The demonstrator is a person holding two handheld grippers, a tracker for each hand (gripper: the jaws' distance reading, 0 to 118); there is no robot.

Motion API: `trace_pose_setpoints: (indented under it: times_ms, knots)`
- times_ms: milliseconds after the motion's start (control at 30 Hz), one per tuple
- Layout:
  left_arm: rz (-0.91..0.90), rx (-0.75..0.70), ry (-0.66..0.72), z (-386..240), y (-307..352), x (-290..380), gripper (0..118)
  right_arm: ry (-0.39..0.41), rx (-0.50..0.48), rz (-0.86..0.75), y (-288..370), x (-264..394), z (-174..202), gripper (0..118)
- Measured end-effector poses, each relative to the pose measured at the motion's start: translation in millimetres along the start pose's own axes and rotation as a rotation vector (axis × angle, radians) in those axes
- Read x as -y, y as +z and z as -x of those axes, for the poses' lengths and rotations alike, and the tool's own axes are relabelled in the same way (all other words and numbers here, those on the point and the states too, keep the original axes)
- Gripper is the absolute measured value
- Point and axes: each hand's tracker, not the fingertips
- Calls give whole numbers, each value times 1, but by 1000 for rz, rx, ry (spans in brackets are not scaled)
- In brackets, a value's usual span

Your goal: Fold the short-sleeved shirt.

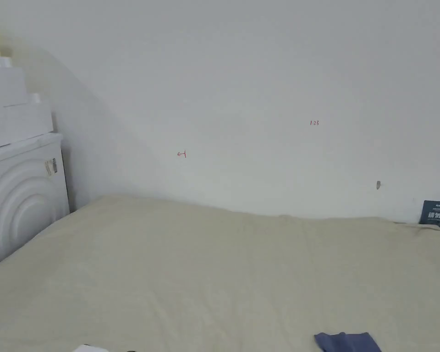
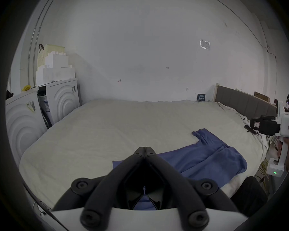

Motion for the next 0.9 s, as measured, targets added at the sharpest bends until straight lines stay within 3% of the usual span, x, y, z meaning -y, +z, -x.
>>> trace_pose_setpoints:
  times_ms: [200,367,400,433,467,533,567,900]
  knots:
    - [85,-44,-14,20,-25,5,0,-31,-26,27,-2,6,1,0]
    - [236,-60,32,45,-92,17,0,-96,-43,69,-7,21,-2,0]
    - [247,-60,52,50,-105,21,4,-95,-42,77,-9,23,-2,0]
    - [284,-80,50,54,-125,25,17,-92,-41,88,-12,25,-3,0]
    - [337,-73,49,58,-145,30,35,-87,-41,105,-14,28,-3,0]
    - [408,-103,44,63,-177,41,82,-88,-38,121,-20,32,-6,0]
    - [457,-98,64,66,-194,47,91,-91,-39,133,-22,34,-8,0]
    - [545,-77,168,76,-270,79,90,-119,19,218,-41,54,-33,0]
